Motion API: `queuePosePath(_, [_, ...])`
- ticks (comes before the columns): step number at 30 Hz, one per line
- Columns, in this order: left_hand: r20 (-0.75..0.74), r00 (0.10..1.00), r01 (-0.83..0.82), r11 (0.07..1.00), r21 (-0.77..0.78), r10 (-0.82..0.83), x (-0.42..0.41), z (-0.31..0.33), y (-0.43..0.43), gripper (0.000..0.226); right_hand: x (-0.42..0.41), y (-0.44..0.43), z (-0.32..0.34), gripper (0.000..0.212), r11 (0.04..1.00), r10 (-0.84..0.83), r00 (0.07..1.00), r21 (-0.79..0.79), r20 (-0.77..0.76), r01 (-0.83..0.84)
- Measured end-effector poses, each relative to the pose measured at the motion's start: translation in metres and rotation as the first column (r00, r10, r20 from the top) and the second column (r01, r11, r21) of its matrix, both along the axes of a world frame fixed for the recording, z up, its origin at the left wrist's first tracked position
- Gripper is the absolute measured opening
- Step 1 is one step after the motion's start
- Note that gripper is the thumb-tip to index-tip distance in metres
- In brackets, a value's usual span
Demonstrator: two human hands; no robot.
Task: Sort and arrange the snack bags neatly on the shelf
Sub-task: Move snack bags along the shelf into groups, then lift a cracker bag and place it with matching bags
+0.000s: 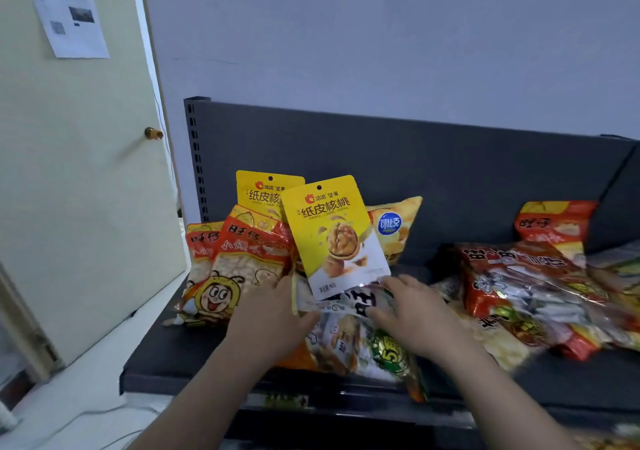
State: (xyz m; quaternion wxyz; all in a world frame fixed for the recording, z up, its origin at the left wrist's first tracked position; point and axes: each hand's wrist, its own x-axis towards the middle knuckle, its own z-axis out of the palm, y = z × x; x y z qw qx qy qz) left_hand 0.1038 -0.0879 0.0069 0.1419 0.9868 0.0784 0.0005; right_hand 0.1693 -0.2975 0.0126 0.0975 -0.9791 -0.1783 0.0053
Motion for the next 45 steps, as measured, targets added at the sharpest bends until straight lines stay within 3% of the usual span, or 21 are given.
queuePosePath(4, [-0.109, 0.992, -0.06, 0.997, 0.048, 0.065, -0.004, -0.012, -0.017, 0.089, -0.009, -0.03, -0.023, 0.083, 0.998, -0.001, 0.985, -0.056, -0.175, -0.009])
queuePosePath(7, [-0.151, 0.984, -0.098, 0.995, 0.016, 0.099, -0.005, -0.015, -0.027, 0.105, -0.016, -0.045, -0.034, 0.097, 0.995, 0.044, 0.941, 0.097, -0.335, -0.012])
queuePosePath(10, [-0.152, 0.98, -0.133, 0.991, -0.023, 0.128, -0.005, -0.018, -0.036, 0.111, -0.02, -0.05, -0.044, 0.107, 0.964, 0.094, 0.914, 0.265, -0.394, 0.015])
queuePosePath(14, [-0.131, 0.982, -0.154, 0.975, -0.158, 0.134, -0.009, -0.02, -0.038, 0.112, -0.022, -0.058, -0.048, 0.101, 0.908, 0.119, 0.934, 0.418, -0.337, 0.034])
queuePosePath(21, [0.029, 0.988, -0.131, 0.926, -0.354, 0.151, -0.021, 0.002, -0.044, 0.109, -0.032, -0.072, -0.004, 0.072, 0.906, 0.125, 0.972, 0.423, -0.199, -0.03])
queuePosePath(26, [0.008, 0.995, -0.088, 0.95, -0.3, 0.095, -0.031, 0.009, -0.05, 0.104, -0.052, -0.082, 0.02, 0.062, 0.93, 0.084, 0.984, 0.366, -0.159, -0.02])
queuePosePath(29, [-0.014, 0.999, -0.043, 0.972, -0.232, 0.041, -0.042, 0.011, -0.055, 0.112, -0.068, -0.087, 0.025, 0.041, 0.923, 0.075, 0.986, 0.384, -0.148, -0.013])
queuePosePath(34, [-0.012, 1.0, -0.013, 0.948, -0.317, 0.009, -0.063, 0.014, -0.051, 0.111, -0.102, -0.083, 0.036, 0.047, 0.89, 0.017, 0.992, 0.453, -0.124, 0.041])
queuePosePath(38, [0.016, 1.0, 0.009, 0.925, -0.379, -0.003, -0.078, 0.024, -0.05, 0.079, -0.123, -0.082, 0.05, 0.042, 0.857, -0.036, 0.99, 0.505, -0.138, 0.101])
queuePosePath(43, [-0.002, 0.996, 0.08, 0.891, -0.447, -0.09, -0.097, 0.024, -0.057, 0.057, -0.153, -0.083, 0.057, 0.043, 0.852, -0.118, 0.985, 0.497, -0.126, 0.166])
queuePosePath(45, [0.01, 0.995, 0.098, 0.892, -0.44, -0.104, -0.105, 0.021, -0.06, 0.078, -0.165, -0.086, 0.055, 0.043, 0.856, -0.151, 0.981, 0.481, -0.12, 0.19])
